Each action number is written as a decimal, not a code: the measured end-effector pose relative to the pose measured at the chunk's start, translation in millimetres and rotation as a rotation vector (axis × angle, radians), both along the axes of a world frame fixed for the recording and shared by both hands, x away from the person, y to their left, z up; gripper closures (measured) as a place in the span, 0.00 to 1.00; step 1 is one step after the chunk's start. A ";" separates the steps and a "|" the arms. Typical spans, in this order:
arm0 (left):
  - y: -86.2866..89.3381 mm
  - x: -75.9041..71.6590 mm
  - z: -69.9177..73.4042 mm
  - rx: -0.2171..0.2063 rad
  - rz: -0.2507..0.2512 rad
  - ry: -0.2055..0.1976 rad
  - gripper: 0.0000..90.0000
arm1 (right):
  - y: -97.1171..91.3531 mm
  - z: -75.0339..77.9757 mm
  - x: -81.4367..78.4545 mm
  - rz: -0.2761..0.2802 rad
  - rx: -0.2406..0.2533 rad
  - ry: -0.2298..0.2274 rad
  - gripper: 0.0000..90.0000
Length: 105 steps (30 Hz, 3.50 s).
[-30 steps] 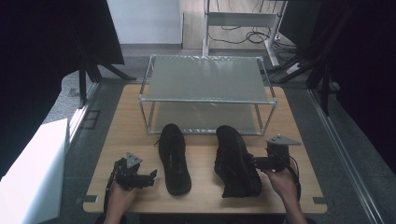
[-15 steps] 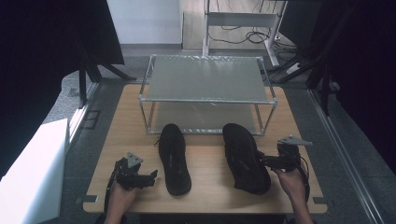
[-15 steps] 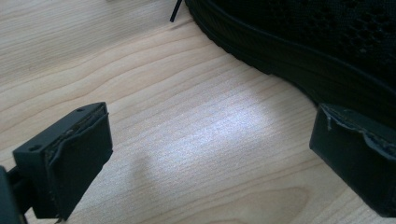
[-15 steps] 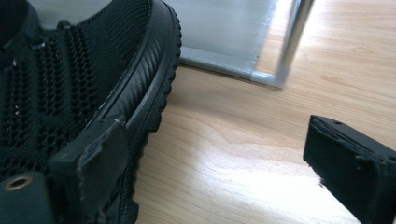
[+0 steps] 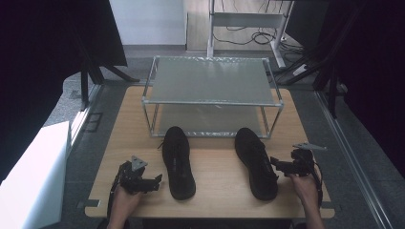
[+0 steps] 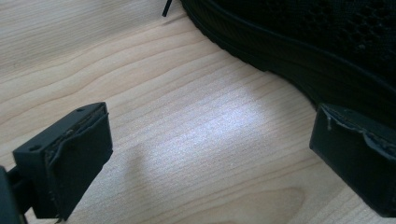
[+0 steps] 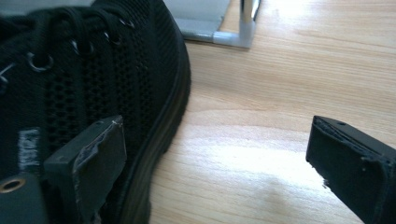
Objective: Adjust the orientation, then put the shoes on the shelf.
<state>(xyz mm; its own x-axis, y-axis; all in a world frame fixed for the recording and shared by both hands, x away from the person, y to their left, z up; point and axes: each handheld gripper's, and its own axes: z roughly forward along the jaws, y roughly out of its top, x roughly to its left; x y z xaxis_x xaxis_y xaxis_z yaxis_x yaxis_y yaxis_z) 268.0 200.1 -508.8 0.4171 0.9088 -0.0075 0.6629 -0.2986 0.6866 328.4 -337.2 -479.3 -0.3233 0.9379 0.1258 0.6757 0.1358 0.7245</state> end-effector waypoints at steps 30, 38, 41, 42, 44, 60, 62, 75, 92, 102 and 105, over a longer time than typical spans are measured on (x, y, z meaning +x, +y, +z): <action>-5.1 -6.7 30.0 -0.086 0.098 -0.085 0.00 | -14.5 19.1 -33.4 0.063 0.176 -0.062 0.03; -22.6 0.2 41.7 -0.164 0.082 -0.104 0.01 | -5.6 19.4 -32.9 0.127 0.296 -0.046 0.05; -37.8 7.8 43.7 -0.194 0.058 -0.091 0.01 | 4.5 14.4 -25.9 0.152 0.294 -0.028 0.07; -42.0 9.5 43.4 -0.196 0.049 -0.087 0.01 | 7.1 12.9 -22.9 0.159 0.291 -0.022 0.08; -47.0 11.7 42.6 -0.188 0.041 -0.078 0.01 | 9.7 11.7 -20.0 0.162 0.293 -0.019 0.09; -71.2 42.4 17.1 -0.173 0.083 0.007 0.00 | 42.1 -9.1 6.4 0.180 0.183 0.027 0.20; -70.9 45.8 13.2 -0.168 0.081 0.008 0.00 | 48.1 -15.3 9.2 0.153 0.127 0.046 0.22; -60.4 47.7 15.5 -0.109 0.106 -0.023 0.47 | 48.9 -13.8 5.3 0.039 0.019 -0.031 0.68; -16.6 48.3 13.0 -0.269 0.107 -0.031 0.88 | 31.8 -12.7 4.5 -0.017 0.213 -0.037 0.83; -25.3 45.7 19.0 -0.344 0.042 -0.026 0.89 | 28.7 -8.8 -1.5 -0.012 0.427 -0.001 0.83; -26.6 44.6 22.8 -0.385 0.032 -0.027 0.90 | 31.0 -6.9 -3.2 -0.008 0.458 -0.001 0.83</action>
